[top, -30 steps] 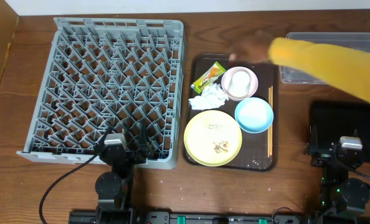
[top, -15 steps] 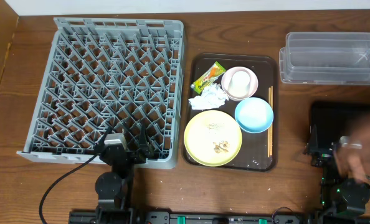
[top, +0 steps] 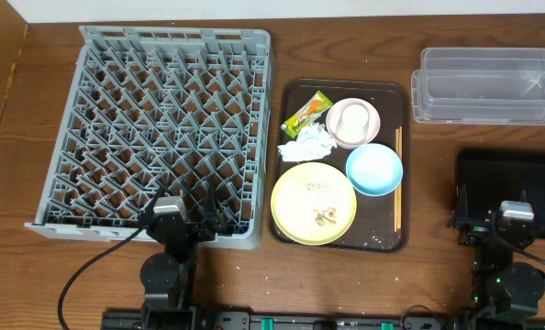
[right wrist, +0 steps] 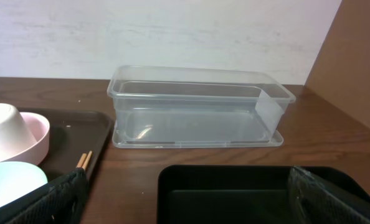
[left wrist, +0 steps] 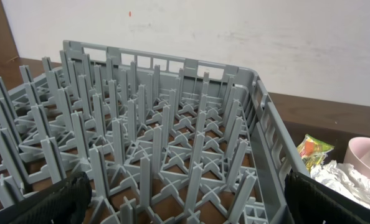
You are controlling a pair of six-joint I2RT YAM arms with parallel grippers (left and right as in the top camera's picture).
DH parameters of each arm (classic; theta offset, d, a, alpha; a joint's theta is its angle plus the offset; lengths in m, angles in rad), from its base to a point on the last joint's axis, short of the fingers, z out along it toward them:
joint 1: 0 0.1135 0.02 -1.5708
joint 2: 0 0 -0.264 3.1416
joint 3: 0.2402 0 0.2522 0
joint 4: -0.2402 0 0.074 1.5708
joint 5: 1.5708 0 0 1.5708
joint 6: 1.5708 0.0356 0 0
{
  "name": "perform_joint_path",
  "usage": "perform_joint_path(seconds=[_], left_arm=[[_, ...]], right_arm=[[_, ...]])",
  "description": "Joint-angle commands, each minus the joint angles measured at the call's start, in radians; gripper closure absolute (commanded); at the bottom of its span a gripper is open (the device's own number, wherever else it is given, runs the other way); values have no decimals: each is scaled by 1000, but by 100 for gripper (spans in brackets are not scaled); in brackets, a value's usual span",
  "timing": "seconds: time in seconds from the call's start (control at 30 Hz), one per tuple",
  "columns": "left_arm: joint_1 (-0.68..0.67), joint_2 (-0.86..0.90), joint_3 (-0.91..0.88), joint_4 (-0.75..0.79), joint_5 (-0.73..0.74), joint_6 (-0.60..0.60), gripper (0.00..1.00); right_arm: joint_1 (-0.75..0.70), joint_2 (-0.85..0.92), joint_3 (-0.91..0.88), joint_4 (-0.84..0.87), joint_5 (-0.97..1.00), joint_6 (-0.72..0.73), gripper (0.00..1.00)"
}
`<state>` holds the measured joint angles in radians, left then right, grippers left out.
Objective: Sort waste into correct bins and load items into the dishwasher
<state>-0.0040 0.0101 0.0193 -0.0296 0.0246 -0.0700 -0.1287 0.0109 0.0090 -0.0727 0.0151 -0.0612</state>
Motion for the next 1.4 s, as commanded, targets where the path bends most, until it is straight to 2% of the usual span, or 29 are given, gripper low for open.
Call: perform_joint_path(seconds=[0.0,0.8,0.97,1.07,1.37], left_arm=[[-4,-6,-15,-43,-13,10,0],[-4,-6,-15,-39,-31,30,0],[-4,-6,-15,108,16,22,0],[-3,-6,-15,209,12,60,0],[-3,-6,-15,370,17,73,0]], right_arm=[[5,-4,-4,-2,-4,8,1],[5,-4,-4,-2,-4,8,1],[5,-4,-4,-2,-4,8,1],[5,-4,-4,-2,-4,8,1],[5,-4,-4,-2,-4,8,1]])
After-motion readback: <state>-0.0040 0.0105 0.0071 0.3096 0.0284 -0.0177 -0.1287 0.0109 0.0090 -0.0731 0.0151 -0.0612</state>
